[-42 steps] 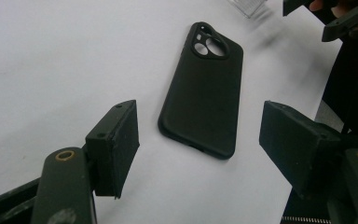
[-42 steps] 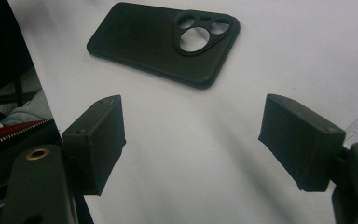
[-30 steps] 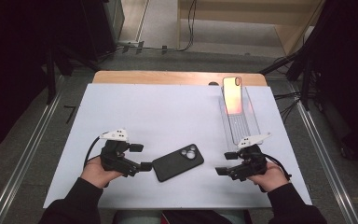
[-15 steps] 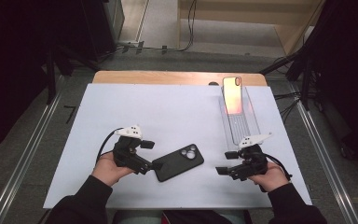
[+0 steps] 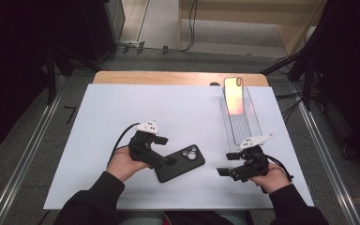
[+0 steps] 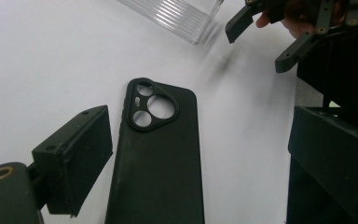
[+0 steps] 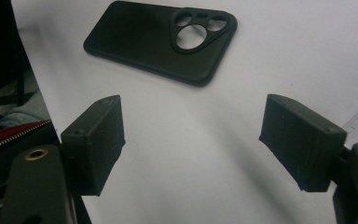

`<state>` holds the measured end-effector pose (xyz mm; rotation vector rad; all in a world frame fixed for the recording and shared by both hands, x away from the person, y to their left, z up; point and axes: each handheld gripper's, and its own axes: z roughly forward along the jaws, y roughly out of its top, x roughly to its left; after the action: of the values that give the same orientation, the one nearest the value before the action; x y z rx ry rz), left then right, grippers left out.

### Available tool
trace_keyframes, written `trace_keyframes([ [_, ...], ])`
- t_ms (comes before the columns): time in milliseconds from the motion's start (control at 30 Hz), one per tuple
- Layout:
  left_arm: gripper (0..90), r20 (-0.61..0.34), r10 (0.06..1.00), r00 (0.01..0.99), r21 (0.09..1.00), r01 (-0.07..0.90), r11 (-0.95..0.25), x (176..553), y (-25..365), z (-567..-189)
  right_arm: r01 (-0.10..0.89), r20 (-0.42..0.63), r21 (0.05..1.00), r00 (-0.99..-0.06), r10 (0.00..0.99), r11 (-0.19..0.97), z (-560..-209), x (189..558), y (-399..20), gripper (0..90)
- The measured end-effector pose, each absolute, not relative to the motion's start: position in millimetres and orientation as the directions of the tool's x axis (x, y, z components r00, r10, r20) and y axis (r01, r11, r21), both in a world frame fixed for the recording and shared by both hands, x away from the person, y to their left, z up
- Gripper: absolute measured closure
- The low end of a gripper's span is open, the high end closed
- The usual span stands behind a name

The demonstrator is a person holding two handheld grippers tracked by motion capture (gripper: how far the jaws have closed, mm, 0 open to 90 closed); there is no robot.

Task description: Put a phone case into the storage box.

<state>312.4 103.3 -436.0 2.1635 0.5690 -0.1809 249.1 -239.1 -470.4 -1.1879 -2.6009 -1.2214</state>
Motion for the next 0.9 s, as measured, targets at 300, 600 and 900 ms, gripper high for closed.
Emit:
trace_keyframes([
  [300, 6.4, -0.322, 0.328, 0.888, 0.720, 0.455, -0.525, 318, 82, -442, 0.648, 0.325, 0.649, -0.710, 0.625, 0.399, -469, 249, -238, 19.9],
  [600, 6.4, -0.298, 0.344, 0.890, 0.704, 0.448, -0.551, 321, 71, -452, 0.655, 0.332, 0.646, -0.704, 0.629, 0.392, -470, 250, -239, 19.9],
  [900, 6.4, -0.290, 0.358, 0.887, 0.689, 0.453, -0.565, 323, 69, -462, 0.655, 0.321, 0.642, -0.701, 0.637, 0.398, -470, 250, -239, 20.0],
])
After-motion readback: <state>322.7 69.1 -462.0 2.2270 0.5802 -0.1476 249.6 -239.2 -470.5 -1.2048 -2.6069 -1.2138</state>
